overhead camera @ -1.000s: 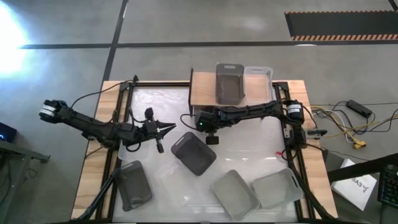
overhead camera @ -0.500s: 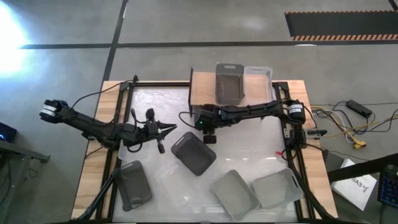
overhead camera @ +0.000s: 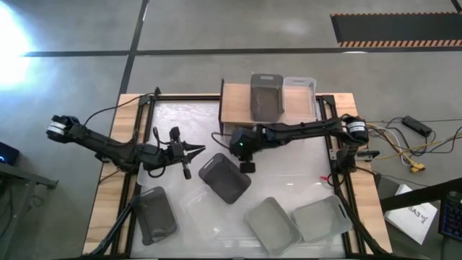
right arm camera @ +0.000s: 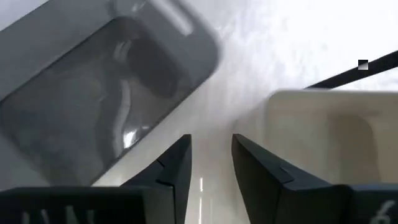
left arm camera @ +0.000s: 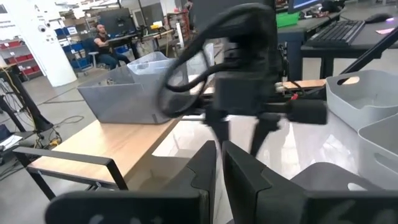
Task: Stack baskets on shelf by color
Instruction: Put the top gray bin on the shelf
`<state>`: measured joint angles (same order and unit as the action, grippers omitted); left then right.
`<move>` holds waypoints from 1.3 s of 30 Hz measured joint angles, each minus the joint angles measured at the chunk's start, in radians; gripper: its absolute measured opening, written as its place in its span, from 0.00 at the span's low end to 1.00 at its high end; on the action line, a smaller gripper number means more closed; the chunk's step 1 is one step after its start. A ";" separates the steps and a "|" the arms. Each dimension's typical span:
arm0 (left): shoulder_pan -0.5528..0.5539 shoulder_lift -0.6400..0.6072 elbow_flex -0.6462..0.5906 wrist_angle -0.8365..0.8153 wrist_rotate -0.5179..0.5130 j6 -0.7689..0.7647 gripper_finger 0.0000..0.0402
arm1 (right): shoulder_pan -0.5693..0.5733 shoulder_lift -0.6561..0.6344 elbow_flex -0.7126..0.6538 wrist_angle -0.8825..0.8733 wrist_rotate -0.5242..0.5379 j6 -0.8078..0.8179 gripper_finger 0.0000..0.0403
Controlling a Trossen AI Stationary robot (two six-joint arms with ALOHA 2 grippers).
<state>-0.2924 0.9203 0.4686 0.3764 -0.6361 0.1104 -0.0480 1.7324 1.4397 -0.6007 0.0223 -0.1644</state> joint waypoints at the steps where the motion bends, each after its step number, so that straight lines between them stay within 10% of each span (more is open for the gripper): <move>1: -0.003 0.000 0.000 0.000 0.000 0.000 0.03 | 0.010 -0.017 -0.018 -0.002 0.001 0.000 0.26; 16: -0.011 0.016 -0.001 -0.016 -0.001 -0.002 0.03 | 0.006 -0.187 -0.366 0.287 0.180 0.054 0.27; 39: -0.011 0.058 -0.002 0.011 -0.001 -0.025 0.03 | -0.024 -0.040 -0.214 0.185 0.158 -0.081 0.02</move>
<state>-0.3035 0.9783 0.4667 0.3878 -0.6369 0.0853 -0.0721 1.6924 1.2259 -0.4157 0.1801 -0.2457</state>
